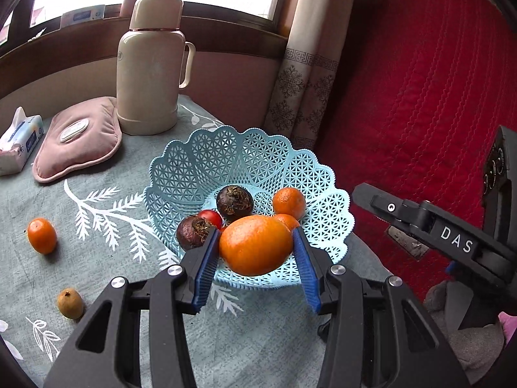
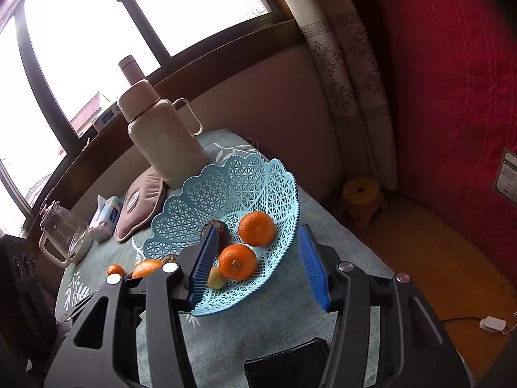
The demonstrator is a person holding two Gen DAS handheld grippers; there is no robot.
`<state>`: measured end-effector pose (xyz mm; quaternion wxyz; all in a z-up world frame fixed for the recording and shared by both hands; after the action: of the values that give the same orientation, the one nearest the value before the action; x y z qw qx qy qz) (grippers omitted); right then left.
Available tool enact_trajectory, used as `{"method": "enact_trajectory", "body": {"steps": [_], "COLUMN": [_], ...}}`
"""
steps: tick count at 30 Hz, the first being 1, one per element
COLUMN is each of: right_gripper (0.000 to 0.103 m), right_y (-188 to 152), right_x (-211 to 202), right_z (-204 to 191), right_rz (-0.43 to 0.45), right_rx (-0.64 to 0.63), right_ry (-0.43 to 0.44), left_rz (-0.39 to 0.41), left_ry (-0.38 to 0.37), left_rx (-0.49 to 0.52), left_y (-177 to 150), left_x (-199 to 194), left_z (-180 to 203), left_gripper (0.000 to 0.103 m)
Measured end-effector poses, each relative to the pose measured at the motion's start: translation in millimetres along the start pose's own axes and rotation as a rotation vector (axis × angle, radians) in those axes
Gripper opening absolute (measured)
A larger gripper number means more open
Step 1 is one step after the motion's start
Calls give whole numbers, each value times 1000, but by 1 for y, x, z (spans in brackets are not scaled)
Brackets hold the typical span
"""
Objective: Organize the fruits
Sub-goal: 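Carry the large orange into the blue basket and open the left tool, then close the left tool around the tan pear-like fruit and lift it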
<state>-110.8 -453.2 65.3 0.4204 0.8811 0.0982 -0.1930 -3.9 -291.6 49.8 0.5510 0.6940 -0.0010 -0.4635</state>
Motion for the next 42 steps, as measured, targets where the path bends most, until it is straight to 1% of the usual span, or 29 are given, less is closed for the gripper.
{"method": "enact_trajectory", "body": {"steps": [3, 7, 8, 9, 15, 17, 18, 19, 22, 25, 33, 40, 42], "right_gripper": [54, 54, 54, 54, 54, 54, 54, 54, 54, 61, 61, 61, 65], "right_y": [-2, -4, -5, -5, -5, -5, -6, -6, -7, -9, -15, -17, -17], "right_x": [1, 4, 5, 5, 3, 3, 3, 3, 4, 3, 5, 4, 3], "right_z": [0, -3, -4, -4, -6, -7, -8, -9, -11, -14, -25, -30, -31], "right_rz": [-4, -13, -14, -15, -11, -12, -12, -13, -16, -10, -24, -28, -24], "right_rx": [2, -6, -6, -7, -7, -8, -9, -10, -13, -20, -40, -48, -49], "right_ry": [5, 9, 10, 11, 16, 19, 20, 21, 26, 26, 42, 54, 55], "left_rz": [1, 26, 32, 38, 35, 31, 30, 30, 27, 29, 43, 45, 46], "left_ry": [4, 9, 11, 13, 18, 20, 25, 30, 43, 59, 101, 153, 173], "left_rx": [16, 25, 24, 21, -5, -20, -28, -35, -48, -58, -98, -157, -174], "left_y": [-3, -3, -3, -2, -3, -4, -5, -5, -7, -9, -11, -16, -19], "left_x": [4, 0, -2, -4, -9, -11, -13, -14, -17, -21, -33, -42, -45], "left_z": [3, 4, 3, 2, -7, -12, -14, -16, -22, -30, -56, -84, -94], "left_gripper": [46, 48, 52, 55, 55, 59, 64, 66, 68, 71, 71, 72, 74]}}
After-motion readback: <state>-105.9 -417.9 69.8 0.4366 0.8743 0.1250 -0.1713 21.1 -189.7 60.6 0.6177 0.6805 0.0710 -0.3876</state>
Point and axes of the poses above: each gripper's, at about its wrist camera, not at the fingertips, and x roughly the way its jaws point, z to its right, y to its top, the point moved 2 cm from there along x, roughly the way its jaws point, and after that the axes turned 15 degrees about y, right-handed, at the moved point
